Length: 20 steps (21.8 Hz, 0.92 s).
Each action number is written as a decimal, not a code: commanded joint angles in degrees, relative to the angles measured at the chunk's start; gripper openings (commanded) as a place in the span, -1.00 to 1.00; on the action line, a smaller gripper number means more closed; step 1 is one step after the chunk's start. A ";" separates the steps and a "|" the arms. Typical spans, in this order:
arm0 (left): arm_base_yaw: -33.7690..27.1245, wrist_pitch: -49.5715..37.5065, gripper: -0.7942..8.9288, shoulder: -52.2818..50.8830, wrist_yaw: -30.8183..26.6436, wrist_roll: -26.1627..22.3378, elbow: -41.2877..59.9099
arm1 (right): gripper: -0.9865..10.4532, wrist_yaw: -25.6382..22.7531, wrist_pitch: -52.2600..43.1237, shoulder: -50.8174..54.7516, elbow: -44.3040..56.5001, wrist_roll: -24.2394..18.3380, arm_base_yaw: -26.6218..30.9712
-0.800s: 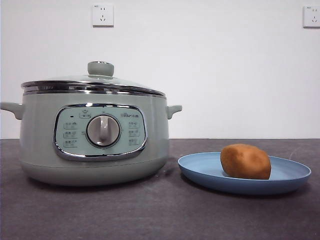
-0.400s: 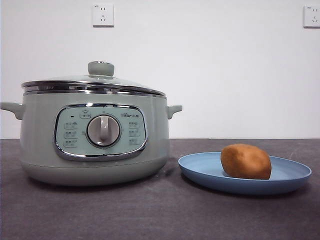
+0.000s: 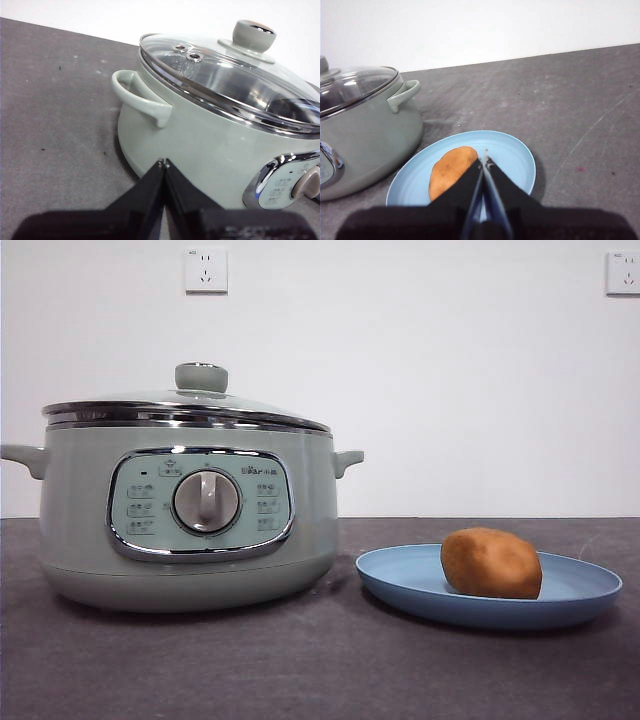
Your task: Take the potato out from the steamer,put the potato on the plate,close the lid
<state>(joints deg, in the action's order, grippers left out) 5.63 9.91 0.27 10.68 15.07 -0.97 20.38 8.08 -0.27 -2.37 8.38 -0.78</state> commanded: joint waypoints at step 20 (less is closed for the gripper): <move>-0.15 -0.02 -0.84 -0.15 -0.07 0.13 0.74 | -0.83 -10.27 1.40 0.17 2.03 5.68 0.02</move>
<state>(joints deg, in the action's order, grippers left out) 5.63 9.91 0.27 10.68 15.07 -0.97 10.28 9.43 -0.23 -1.17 14.00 -0.73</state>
